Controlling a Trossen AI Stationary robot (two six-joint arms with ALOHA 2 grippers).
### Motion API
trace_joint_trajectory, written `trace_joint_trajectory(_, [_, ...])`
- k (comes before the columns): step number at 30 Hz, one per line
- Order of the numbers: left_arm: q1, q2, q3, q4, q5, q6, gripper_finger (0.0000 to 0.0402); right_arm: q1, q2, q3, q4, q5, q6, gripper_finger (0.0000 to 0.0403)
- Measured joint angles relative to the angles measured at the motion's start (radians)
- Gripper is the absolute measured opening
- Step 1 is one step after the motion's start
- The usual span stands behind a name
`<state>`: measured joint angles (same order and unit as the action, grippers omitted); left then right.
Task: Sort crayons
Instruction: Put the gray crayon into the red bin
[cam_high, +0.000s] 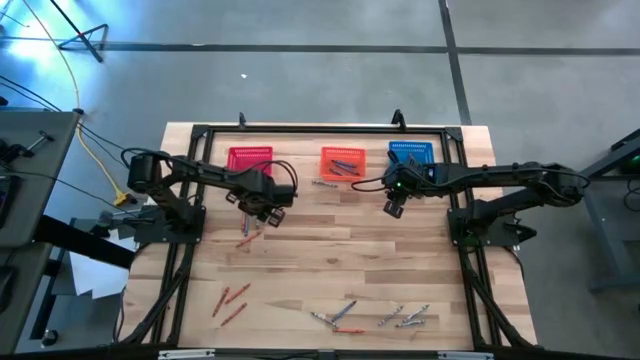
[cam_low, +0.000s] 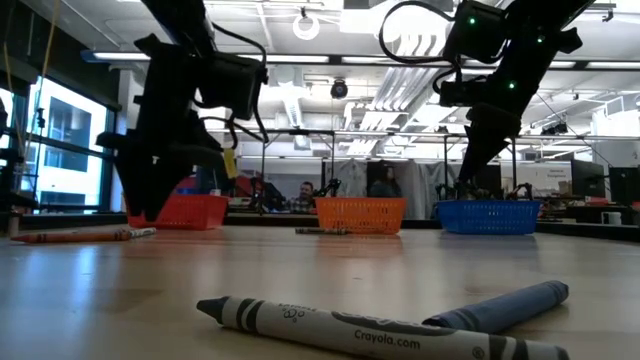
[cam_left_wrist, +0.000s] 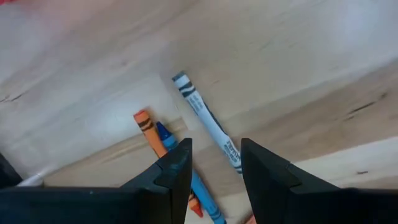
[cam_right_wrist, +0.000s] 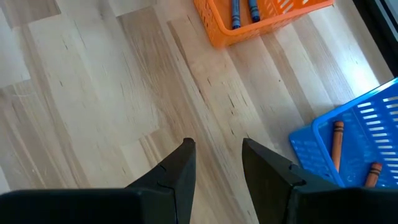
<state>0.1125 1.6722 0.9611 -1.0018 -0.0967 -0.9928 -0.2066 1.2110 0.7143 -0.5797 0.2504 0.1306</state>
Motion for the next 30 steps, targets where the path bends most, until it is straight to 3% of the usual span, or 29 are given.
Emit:
trace_joint_trajectory(12, [0.006, -0.011, -0.162, 0.175, 0.043, -0.053, 0.0125, 0.000, 0.000, 0.000, 0.000, 0.000, -0.001, 0.0126])
trace_joint_trajectory(20, [0.008, -0.009, -0.166, 0.185, 0.056, -0.027, 0.0121, 0.000, 0.000, 0.000, 0.001, 0.000, 0.000, 0.0126])
trace_joint_trajectory(24, [0.006, -0.007, -0.167, 0.192, 0.064, -0.001, 0.0094, 0.000, 0.000, 0.000, 0.002, 0.000, 0.002, 0.0126])
trace_joint_trajectory(30, [0.005, -0.012, -0.166, 0.189, 0.065, 0.040, 0.0016, 0.000, 0.000, 0.000, 0.005, 0.000, 0.003, 0.0126])
